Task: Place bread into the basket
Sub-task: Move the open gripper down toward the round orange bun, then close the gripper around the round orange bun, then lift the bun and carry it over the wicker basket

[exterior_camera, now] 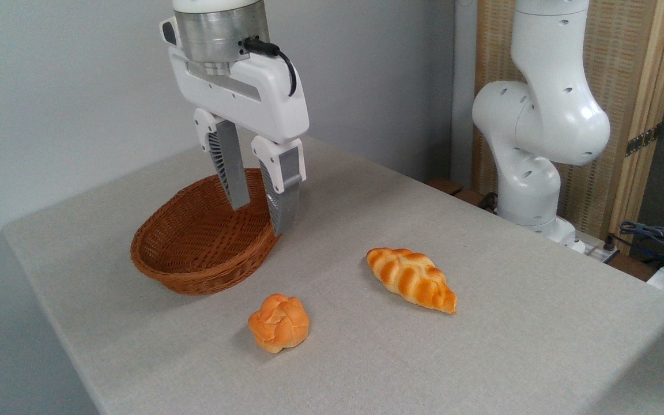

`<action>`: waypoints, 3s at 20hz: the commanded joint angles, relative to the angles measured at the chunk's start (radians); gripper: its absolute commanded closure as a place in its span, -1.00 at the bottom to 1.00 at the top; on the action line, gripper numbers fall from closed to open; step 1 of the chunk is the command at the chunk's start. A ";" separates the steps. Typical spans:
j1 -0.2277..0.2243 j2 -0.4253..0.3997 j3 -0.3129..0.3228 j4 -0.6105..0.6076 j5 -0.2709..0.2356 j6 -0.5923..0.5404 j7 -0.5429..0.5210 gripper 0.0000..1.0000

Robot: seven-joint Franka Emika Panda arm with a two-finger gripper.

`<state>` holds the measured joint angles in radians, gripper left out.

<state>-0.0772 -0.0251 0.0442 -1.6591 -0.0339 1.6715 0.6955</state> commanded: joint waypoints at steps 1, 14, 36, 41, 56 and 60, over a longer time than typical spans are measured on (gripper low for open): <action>-0.004 -0.022 -0.003 -0.063 -0.015 0.066 -0.004 -1.00; -0.009 -0.055 -0.003 -0.356 -0.012 0.370 0.041 -1.00; -0.026 0.013 -0.007 -0.475 0.052 0.516 0.072 0.26; -0.026 0.014 -0.007 -0.475 0.052 0.514 0.070 0.26; -0.024 0.004 -0.007 -0.377 0.020 0.427 0.059 0.31; -0.024 -0.004 -0.009 -0.219 -0.106 0.252 0.055 0.29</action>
<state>-0.0995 -0.0202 0.0333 -2.0103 -0.0526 2.0700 0.7488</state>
